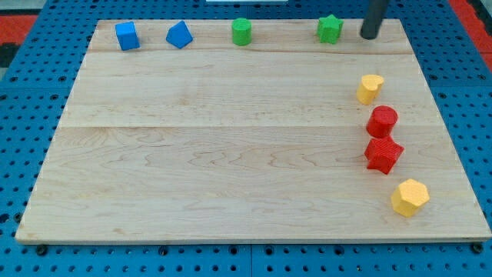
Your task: Push the green star to the right of the green circle
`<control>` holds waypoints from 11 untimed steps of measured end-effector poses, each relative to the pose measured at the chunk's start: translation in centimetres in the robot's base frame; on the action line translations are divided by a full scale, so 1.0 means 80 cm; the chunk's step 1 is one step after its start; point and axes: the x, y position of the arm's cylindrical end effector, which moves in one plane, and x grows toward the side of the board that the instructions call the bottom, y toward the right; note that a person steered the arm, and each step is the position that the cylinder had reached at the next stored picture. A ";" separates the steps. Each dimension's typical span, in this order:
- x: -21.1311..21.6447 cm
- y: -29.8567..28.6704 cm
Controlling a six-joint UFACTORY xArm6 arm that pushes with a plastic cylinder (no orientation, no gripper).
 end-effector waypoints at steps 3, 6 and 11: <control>-0.046 -0.006; -0.046 -0.103; -0.043 -0.198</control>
